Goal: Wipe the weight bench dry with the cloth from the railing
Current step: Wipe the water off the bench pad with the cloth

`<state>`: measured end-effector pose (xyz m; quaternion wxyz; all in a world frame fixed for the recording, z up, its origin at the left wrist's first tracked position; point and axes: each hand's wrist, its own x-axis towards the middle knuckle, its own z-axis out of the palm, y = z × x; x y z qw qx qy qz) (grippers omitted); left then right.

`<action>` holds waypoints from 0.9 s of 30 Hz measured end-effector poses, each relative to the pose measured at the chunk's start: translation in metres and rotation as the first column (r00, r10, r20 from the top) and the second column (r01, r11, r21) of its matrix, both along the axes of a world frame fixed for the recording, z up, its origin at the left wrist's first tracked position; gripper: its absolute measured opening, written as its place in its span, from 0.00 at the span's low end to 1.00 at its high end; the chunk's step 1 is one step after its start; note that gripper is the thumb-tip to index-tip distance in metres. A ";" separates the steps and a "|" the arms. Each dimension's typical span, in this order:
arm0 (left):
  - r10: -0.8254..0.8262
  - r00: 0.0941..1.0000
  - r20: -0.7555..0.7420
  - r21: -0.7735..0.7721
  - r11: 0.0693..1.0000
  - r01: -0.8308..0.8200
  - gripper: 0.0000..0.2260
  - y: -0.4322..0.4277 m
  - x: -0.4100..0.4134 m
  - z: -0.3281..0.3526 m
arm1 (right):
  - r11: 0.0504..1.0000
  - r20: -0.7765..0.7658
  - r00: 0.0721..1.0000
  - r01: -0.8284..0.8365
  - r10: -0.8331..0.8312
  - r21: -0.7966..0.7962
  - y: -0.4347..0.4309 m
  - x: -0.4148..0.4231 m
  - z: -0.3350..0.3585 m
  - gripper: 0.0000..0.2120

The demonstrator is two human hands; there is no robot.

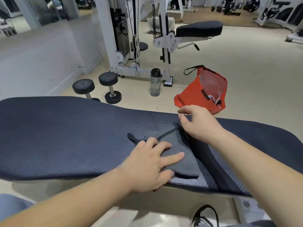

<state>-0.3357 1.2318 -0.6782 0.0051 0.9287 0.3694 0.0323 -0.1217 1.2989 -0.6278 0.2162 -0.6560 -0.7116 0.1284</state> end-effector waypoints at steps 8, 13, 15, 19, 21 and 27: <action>0.228 0.974 -0.015 -0.049 0.972 -0.228 0.24 0.062 0.081 -0.001 | 0.993 0.014 0.993 0.120 -0.120 -0.004 0.003 0.028 -0.011 0.15; -0.116 0.988 0.101 -0.082 0.989 0.125 0.20 0.098 0.070 -0.001 | 0.990 0.051 0.989 0.140 -0.140 0.009 0.014 0.017 -0.014 0.14; -0.001 0.996 0.087 -0.083 0.996 0.008 0.21 0.117 0.039 -0.002 | 0.995 0.073 0.992 0.102 -0.101 -0.017 0.019 0.003 -0.016 0.13; 0.389 0.921 0.036 -0.079 0.919 -0.385 0.23 0.136 -0.047 -0.001 | 0.999 0.122 0.992 -0.007 0.012 -0.041 0.031 -0.038 -0.014 0.14; 0.535 0.844 0.023 -0.099 0.842 -0.531 0.23 0.129 -0.093 0.002 | 0.993 0.133 0.986 -0.087 0.097 -0.079 0.037 -0.065 -0.011 0.17; 0.658 0.753 0.002 -0.083 0.751 -0.655 0.29 0.035 -0.132 0.006 | 0.950 0.115 0.945 -0.297 0.308 -0.100 0.037 -0.148 -0.004 0.19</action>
